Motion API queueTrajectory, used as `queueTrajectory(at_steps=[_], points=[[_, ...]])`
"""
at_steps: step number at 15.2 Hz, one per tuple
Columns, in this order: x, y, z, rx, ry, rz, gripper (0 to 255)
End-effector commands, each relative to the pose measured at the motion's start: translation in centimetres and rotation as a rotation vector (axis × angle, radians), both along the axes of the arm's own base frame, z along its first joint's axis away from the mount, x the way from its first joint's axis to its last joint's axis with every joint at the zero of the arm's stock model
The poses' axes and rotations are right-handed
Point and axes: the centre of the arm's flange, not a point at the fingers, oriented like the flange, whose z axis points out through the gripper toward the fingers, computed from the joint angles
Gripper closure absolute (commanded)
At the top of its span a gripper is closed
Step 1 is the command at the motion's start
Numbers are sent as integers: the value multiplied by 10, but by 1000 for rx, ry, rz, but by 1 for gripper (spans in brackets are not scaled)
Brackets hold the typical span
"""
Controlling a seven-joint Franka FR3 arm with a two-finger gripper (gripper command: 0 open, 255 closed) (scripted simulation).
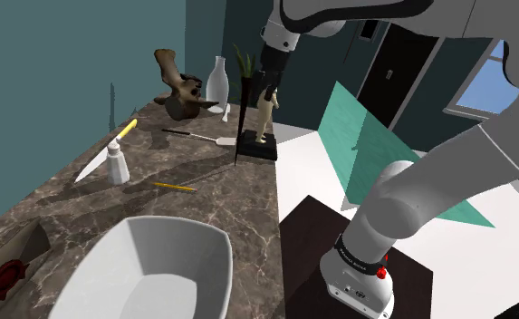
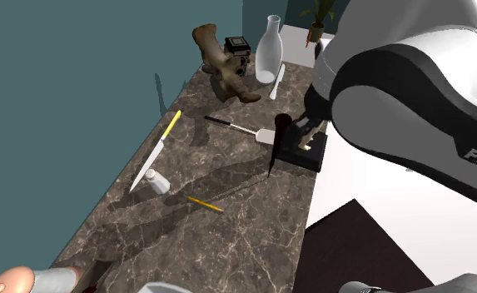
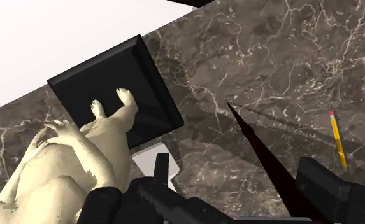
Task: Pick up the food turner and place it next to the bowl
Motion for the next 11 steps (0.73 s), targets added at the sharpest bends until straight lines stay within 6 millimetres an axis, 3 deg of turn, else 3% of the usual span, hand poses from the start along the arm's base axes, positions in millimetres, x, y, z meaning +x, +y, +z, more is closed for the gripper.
queueTrajectory(at_steps=[1,11], points=[[23,-2,-18,-2,3,46,0],[134,0,-94,-12,19,262,0]])
